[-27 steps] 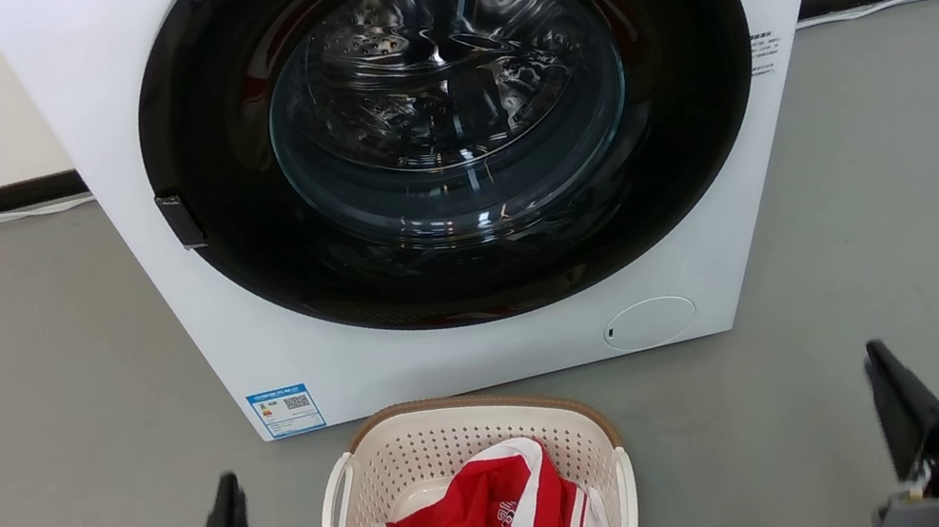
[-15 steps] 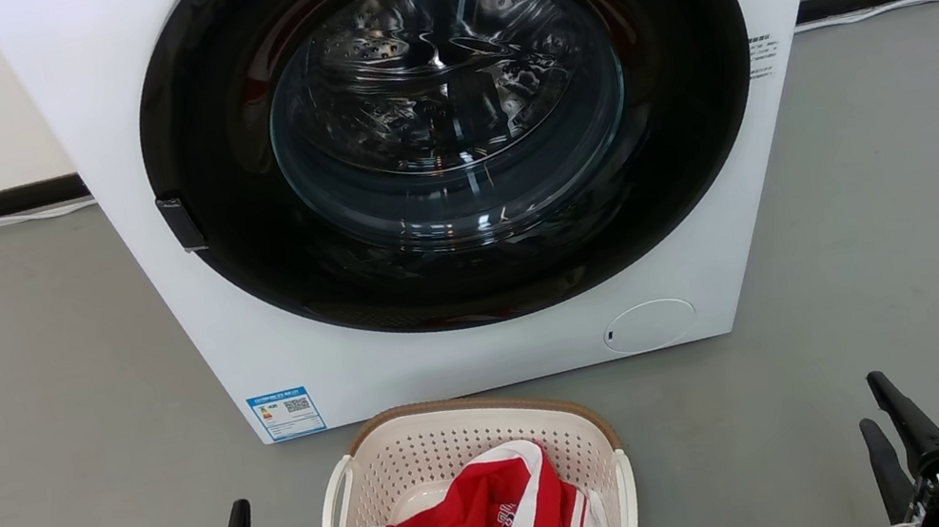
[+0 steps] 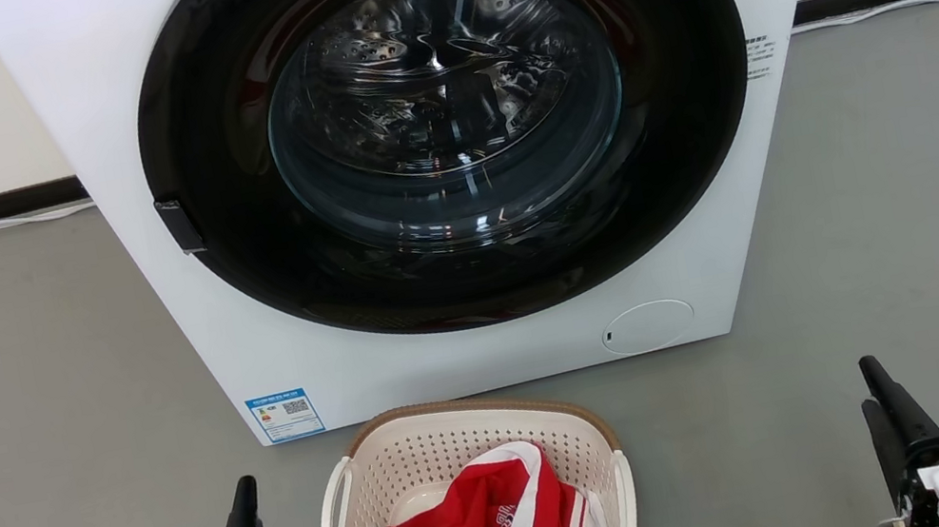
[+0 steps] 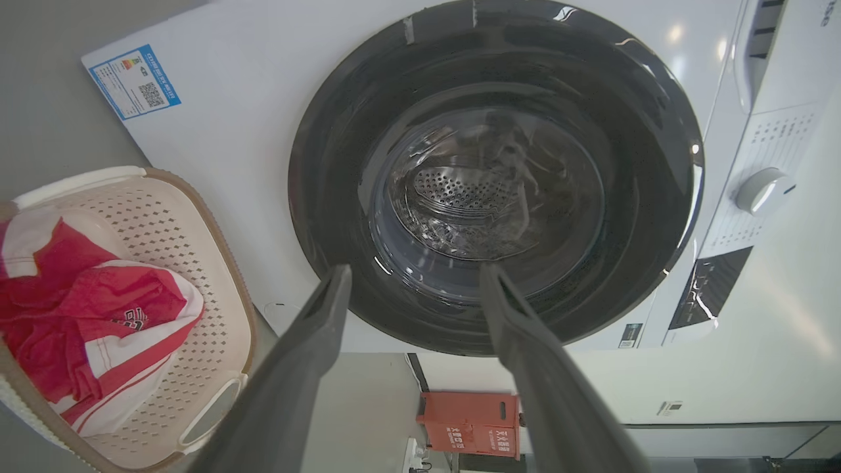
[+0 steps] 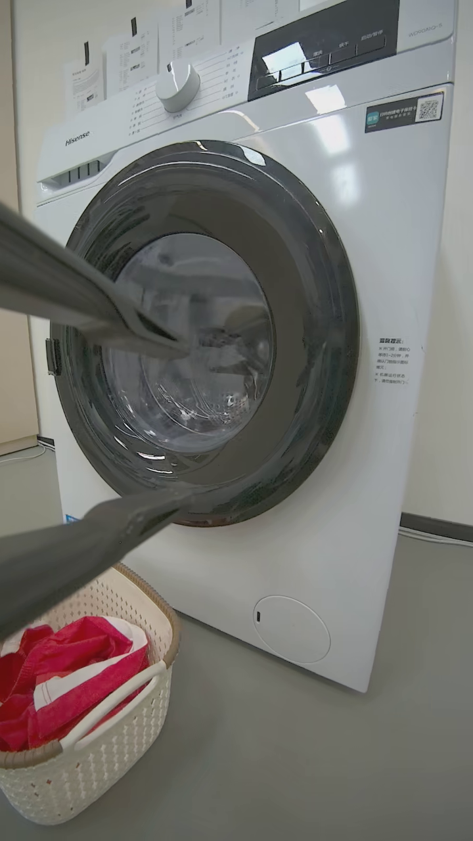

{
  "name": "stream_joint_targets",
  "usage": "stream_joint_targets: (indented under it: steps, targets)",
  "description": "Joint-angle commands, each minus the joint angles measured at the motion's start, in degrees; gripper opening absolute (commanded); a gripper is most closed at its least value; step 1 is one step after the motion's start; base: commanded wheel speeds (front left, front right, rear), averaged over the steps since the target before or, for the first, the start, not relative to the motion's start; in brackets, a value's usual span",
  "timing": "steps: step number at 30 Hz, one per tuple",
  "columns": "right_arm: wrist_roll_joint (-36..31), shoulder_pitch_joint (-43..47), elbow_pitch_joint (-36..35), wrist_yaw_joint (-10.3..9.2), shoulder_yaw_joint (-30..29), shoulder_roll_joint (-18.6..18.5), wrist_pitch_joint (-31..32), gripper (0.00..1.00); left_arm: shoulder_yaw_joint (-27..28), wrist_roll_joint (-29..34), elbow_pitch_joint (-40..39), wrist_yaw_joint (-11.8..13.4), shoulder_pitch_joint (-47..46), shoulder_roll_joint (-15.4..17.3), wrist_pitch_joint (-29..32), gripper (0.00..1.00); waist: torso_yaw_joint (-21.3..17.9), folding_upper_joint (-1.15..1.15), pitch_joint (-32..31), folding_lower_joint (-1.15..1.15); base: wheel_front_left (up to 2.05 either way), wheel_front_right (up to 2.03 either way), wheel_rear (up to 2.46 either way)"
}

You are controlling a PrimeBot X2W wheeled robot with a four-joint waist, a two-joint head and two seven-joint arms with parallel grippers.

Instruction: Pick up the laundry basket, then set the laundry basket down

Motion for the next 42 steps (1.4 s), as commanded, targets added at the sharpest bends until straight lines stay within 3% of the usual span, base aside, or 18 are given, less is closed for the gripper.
stream_joint_targets:
  steps: [1, 12, 25, 42]
  targets:
    - [-1.97, -1.26, -2.3, 0.13, 0.33, -0.58, -0.88, 1.0, -0.07, 2.2, -2.46, 0.46, -1.08, 0.35, -0.49, 1.0, -0.02, 0.0, -0.01, -0.01, 0.0, 0.0, 0.0]
    - [-12.89, -0.72, -4.52, 0.18, 1.87, -0.65, -2.9, 1.0, -2.59, 17.35, -5.13, 2.86, -0.66, 0.64, -2.51, 1.0, -0.1, 0.0, -0.17, -0.01, 0.0, 0.0, 0.0]
    - [-24.87, 0.0, -6.4, 0.22, 2.99, -0.72, -4.91, 1.0, -5.21, 28.07, -7.01, 5.6, 0.57, 2.18, -4.52, 1.0, -0.15, 0.0, -0.49, -0.01, 0.0, 0.0, 0.0]
    - [-38.71, 0.52, -6.37, 0.28, 4.45, -0.83, -7.77, 1.0, -9.27, 41.38, -8.71, 11.27, 1.9, 5.6, -7.38, 1.0, -0.13, 0.0, -0.89, -0.01, 0.0, 0.0, 0.0]
